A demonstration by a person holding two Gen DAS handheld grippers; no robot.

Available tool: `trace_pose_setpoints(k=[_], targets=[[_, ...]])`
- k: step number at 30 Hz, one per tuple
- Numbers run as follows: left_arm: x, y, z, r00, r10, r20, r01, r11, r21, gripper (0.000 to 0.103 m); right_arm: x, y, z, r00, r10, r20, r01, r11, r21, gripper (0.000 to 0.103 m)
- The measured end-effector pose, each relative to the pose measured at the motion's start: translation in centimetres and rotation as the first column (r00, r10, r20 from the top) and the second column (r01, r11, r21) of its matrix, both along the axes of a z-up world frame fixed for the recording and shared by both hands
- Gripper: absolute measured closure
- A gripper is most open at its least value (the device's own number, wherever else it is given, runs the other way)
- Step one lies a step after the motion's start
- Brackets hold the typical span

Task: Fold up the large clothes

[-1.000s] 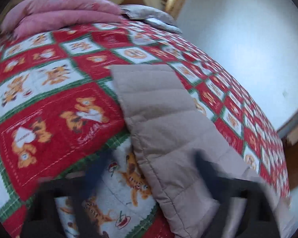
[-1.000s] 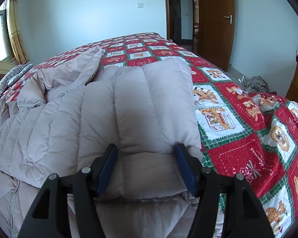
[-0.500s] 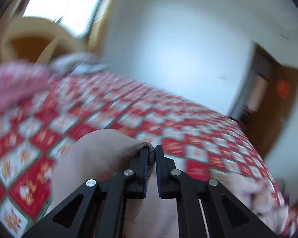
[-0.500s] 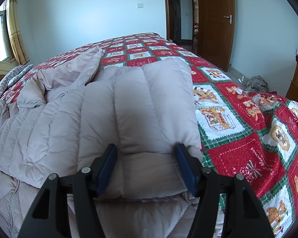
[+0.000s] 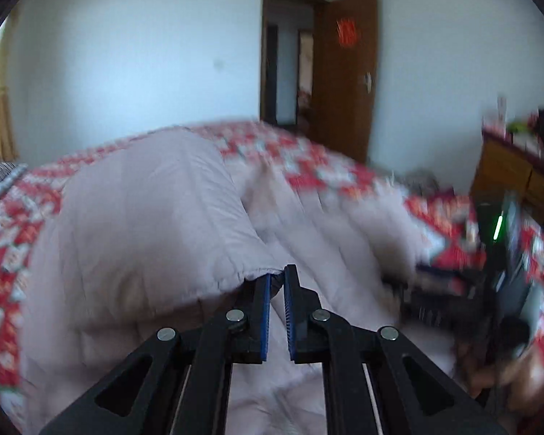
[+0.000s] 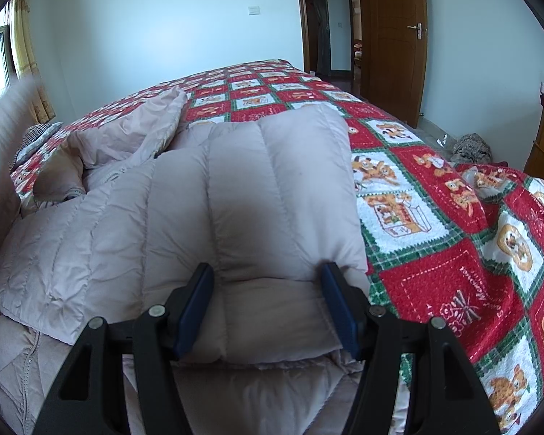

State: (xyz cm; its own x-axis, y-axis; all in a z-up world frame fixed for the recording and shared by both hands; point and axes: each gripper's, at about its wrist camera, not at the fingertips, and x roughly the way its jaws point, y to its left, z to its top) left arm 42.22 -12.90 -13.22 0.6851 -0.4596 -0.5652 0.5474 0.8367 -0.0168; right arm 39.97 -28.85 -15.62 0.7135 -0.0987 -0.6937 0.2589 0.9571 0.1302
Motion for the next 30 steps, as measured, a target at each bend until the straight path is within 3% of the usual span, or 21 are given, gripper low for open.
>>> trace_pose_setpoints(k=[4,6,7,8,10,14,19,21,22,24,26,30], targets=[[-1.0,-2.7,-2.8,0.998,-0.005,-0.056,0.015,0.982,0.189,0.094,0.0,-0.2,-0.1,1.000,0.002,0.005,-0.002,1.000,0.016,0.037],[-2.0,-2.6,-2.6,0.997,-0.034,-0.069,0.048,0.976,0.212,0.080,0.0,-0.3,-0.1,1.000,0.002,0.007,-0.002,1.000,0.027,0.036],[-2.8,-2.5,-2.4,0.996,-0.055,-0.072,0.070,0.971,0.228,0.063,-0.1,-0.3,-0.1,1.000,0.002,0.007,-0.002,1.000,0.029,0.036],[-3.6,-2.3,-2.5,0.995,-0.075,-0.072,0.091,0.965,0.247,0.039,-0.1,-0.3,-0.1,1.000,0.001,0.008,-0.002,1.000,0.029,0.036],[-6.0,-2.0,-2.5,0.995,-0.097,-0.034,0.103,0.952,0.289,0.017,0.0,-0.3,-0.1,1.000,0.001,0.007,-0.001,1.000,0.028,0.036],[-10.5,0.6,-2.1,0.995,-0.071,0.076,0.040,0.936,0.349,0.017,0.0,-0.3,-0.1,1.000,0.002,0.006,-0.002,1.000,0.026,0.035],[-10.3,8.0,0.2,0.995,0.095,0.026,-0.098,0.975,0.197,0.017,0.3,0.5,0.3,0.999,-0.009,-0.033,0.008,0.999,-0.041,0.034],[-8.4,11.9,1.6,0.973,0.229,0.022,-0.230,0.964,0.130,0.017,0.3,1.7,1.7,0.999,0.014,-0.047,-0.017,0.997,-0.080,0.032],[-7.2,12.9,1.9,0.959,0.283,0.020,-0.283,0.952,0.118,0.017,-0.1,2.4,2.9,0.999,0.049,-0.010,-0.049,0.997,-0.058,0.032],[-4.3,15.4,2.4,0.913,0.408,0.001,-0.407,0.909,0.089,0.017,-1.0,4.3,6.0,0.989,0.117,0.093,-0.116,0.993,-0.007,0.027],[-1.0,17.5,2.8,0.861,0.509,-0.018,-0.508,0.861,0.037,0.017,-1.1,6.5,8.2,0.972,0.177,0.155,-0.179,0.984,0.005,0.006],[4.8,19.5,0.8,0.763,0.632,-0.136,-0.637,0.770,0.005,0.017,0.4,12.8,10.4,0.912,0.358,0.199,-0.362,0.932,-0.019,0.000]])
